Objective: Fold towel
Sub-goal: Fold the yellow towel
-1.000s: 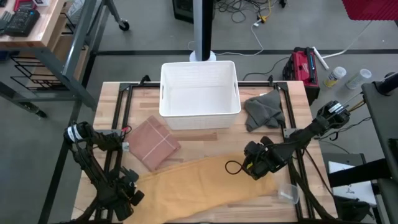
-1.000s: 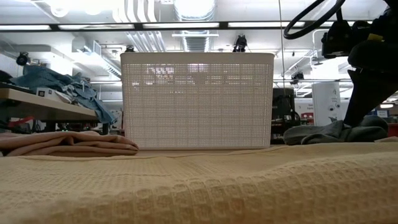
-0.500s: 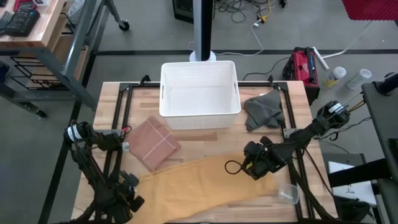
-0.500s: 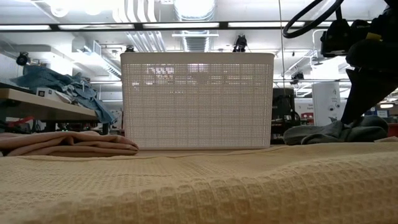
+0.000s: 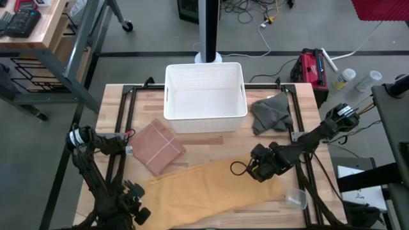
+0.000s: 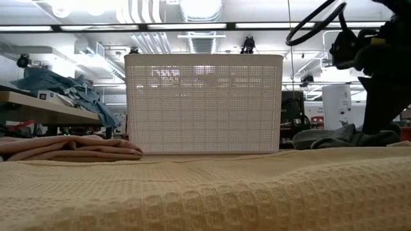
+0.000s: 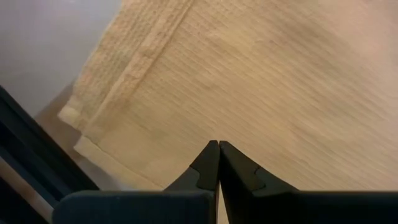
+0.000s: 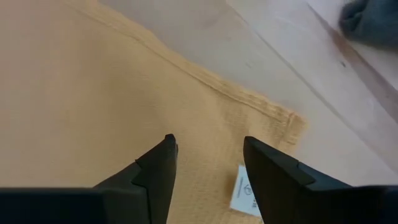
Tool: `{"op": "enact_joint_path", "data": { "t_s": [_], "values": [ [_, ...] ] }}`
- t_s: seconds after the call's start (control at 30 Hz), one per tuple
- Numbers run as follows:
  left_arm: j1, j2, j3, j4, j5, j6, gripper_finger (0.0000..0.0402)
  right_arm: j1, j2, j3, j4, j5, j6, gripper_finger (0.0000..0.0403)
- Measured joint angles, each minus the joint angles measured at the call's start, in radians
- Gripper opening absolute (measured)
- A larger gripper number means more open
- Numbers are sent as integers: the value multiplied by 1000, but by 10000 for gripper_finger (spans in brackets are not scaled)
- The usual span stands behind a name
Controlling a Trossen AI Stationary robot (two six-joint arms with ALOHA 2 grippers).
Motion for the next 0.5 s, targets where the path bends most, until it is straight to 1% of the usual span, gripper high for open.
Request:
{"op": "enact_joint_path", "data": {
  "t_s": [0.13, 0.27, 0.37, 0.43, 0.5],
  "values": [
    [-2, -1, -16, -15, 0, -11, 0, -19, 9, -7, -7, -13, 24, 180],
    [-3, 3, -19, -18, 1, -6, 0, -39, 62, -8, -21, -112, -5, 180],
    [-4, 3, -19, -22, 1, -5, 0, -40, 125, -6, 2, -198, -87, 173],
    [-4, 3, -19, -26, 1, -5, 0, -39, 150, -3, 30, -209, -168, 162],
    [-4, 4, -19, -26, 1, -4, 0, -35, 167, 6, 33, -188, -194, 143]
  ]
}}
